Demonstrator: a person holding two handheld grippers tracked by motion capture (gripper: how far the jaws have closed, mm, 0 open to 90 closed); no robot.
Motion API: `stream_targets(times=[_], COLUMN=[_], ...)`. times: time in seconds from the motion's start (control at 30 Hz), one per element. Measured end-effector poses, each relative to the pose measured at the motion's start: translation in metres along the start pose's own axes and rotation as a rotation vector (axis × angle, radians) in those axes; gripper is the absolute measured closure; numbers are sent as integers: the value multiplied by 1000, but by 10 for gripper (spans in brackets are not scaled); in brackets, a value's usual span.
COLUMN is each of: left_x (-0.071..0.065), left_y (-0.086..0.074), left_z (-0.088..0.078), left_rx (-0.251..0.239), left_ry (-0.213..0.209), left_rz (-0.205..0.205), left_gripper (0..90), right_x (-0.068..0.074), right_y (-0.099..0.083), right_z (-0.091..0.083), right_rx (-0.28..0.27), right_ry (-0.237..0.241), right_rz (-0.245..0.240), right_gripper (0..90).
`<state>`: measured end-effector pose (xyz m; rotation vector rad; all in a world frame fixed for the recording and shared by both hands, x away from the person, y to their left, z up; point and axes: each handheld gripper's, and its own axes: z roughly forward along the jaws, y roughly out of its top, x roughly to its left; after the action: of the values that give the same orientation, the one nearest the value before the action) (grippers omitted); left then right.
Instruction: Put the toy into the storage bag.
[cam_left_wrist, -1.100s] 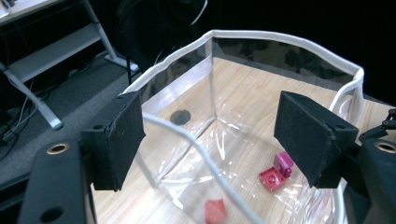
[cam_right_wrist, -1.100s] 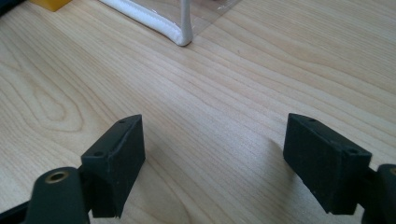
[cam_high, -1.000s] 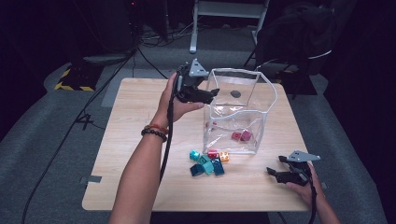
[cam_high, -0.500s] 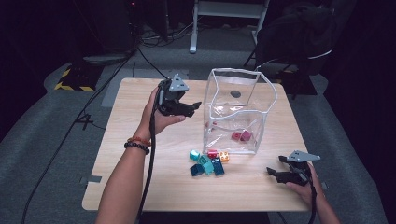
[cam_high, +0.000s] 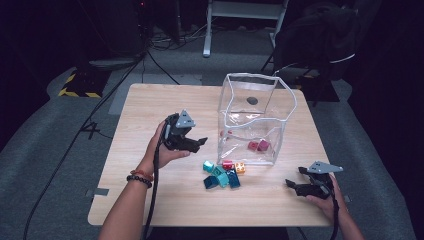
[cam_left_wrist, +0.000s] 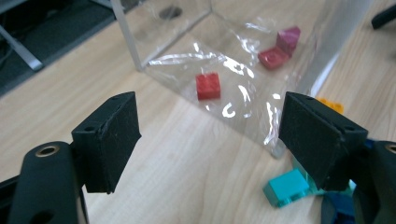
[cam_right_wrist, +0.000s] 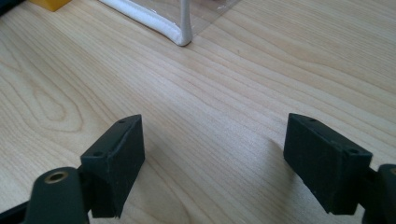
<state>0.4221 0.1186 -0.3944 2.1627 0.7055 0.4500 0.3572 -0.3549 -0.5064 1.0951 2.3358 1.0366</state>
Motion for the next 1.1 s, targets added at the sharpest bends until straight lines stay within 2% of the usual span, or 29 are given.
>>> stream_targets(times=[0.23,0.47,0.9,1.1], left_x=[-11,-23,-41,-43], left_y=[-25,-41,-57,-62], left_z=[16,33,50,59], left_rx=[29,67,71,90], left_ry=[-50,-94,-158,-162], left_rz=[-16,-15,-12,-25], left_gripper=[215,217,219,220], right_x=[0,0,0,0], right_y=[0,0,0,0], right_z=[0,0,0,0], right_rx=[0,0,0,0], right_ry=[0,0,0,0], right_rz=[0,0,0,0], right_gripper=[209,209,209,208])
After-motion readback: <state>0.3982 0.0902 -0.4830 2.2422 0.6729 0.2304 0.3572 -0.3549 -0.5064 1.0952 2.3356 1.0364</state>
